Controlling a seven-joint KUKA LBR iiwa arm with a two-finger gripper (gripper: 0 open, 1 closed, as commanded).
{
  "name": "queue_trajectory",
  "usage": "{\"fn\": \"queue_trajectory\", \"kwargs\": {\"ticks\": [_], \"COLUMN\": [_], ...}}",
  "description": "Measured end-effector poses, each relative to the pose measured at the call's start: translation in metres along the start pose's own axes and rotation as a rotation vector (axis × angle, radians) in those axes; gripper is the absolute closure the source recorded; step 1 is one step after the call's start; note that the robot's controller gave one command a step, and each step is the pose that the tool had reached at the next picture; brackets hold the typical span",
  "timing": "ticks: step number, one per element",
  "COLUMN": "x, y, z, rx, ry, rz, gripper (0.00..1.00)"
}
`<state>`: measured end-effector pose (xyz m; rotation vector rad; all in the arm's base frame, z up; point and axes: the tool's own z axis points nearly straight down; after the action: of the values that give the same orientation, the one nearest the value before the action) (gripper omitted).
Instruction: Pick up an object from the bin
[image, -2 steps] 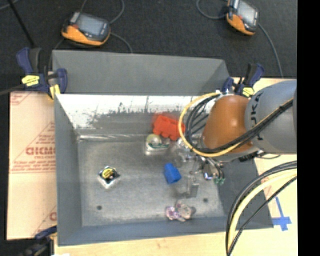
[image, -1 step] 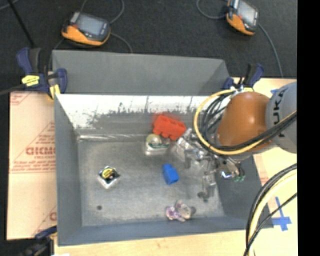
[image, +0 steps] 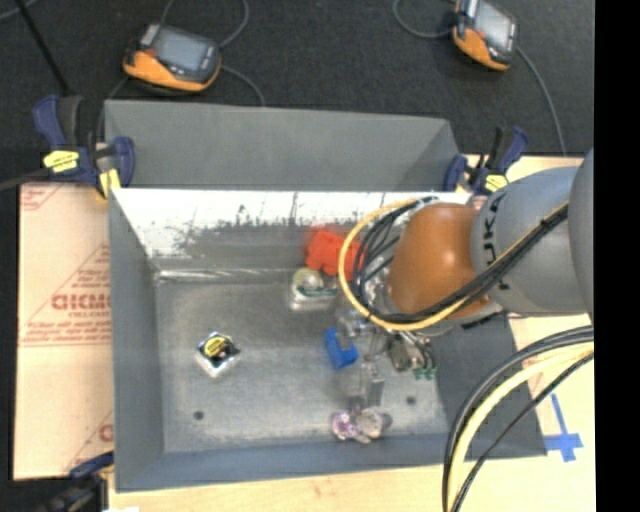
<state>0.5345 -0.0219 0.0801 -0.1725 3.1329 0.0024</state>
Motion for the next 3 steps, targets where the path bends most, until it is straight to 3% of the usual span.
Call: {"fn": "queue_trajectory", "kwargs": {"ticks": [1, 2, 3], "x": [-0.003, -0.025, 0.041], "y": [-0.002, 0.005, 0.004], "z": [-0.004, -0.029, -0.109], "rx": [0.003, 0.003, 0.004], "ry": [-0.011, -0.003, -0.002], "rz": [0.0, -0.393, -0.372], "gripper": [1.0, 1.0, 1.0]}}
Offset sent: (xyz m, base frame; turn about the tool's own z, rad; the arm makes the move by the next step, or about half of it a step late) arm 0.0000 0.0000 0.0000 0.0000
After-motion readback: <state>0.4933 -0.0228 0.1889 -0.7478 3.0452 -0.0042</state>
